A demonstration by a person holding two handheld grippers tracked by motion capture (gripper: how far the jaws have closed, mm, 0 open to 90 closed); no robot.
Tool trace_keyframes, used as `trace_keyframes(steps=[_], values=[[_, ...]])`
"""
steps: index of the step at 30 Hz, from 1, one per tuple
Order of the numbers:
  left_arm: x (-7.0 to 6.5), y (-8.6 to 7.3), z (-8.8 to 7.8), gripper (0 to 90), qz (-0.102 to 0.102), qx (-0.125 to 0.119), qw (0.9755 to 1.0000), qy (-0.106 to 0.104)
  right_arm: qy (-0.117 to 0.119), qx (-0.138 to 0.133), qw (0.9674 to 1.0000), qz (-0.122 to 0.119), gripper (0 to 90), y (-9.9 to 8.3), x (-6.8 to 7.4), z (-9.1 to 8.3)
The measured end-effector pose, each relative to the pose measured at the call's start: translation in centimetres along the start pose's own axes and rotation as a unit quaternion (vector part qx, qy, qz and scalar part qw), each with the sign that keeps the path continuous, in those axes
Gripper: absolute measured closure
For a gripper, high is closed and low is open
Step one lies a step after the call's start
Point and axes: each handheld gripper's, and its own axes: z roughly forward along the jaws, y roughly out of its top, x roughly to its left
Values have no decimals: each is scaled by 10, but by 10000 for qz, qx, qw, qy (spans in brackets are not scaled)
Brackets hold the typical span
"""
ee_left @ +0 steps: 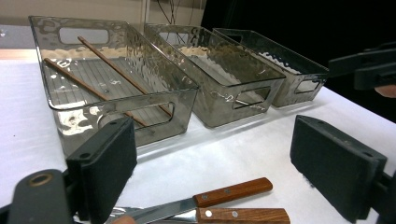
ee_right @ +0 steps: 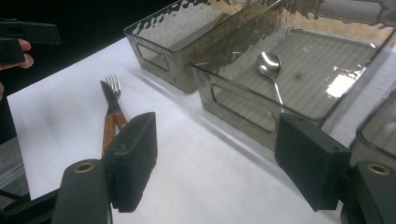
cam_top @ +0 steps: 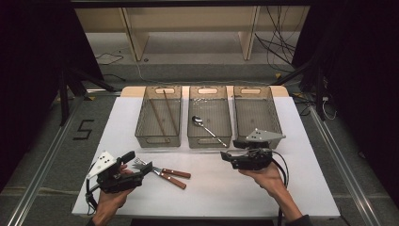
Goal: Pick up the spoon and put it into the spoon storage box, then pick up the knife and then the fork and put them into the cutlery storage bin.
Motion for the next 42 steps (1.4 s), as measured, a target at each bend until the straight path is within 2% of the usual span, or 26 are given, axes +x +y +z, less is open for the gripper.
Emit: trace_keyframes(steps=[6,13,27,31,35,37,40,42], values=[[-2,0,2,144,40,97,9999,-46,-24,-122,9999,28,295,-12,3,-11],[-3,1,6,146,69,209,9997,-77,-48,-125,9999,57,280,-27,5,-16],[-3,6,14,152,175,583,9981,-135,-111,-206,9996,160,257,-45,4,-27],[-2,8,18,152,210,770,9967,-154,-163,-210,9995,148,249,-50,5,-29],[-2,10,24,153,281,1014,9943,-172,-204,-186,9995,173,242,-55,5,-32],[-3,11,27,153,343,1127,9930,-86,-207,-179,9994,189,241,-56,5,-33],[-3,14,32,156,423,1336,9901,-39,-221,-148,9994,199,238,-57,6,-34],[-3,16,36,157,518,1504,9873,-46,-221,-156,9994,201,237,-58,6,-34]])
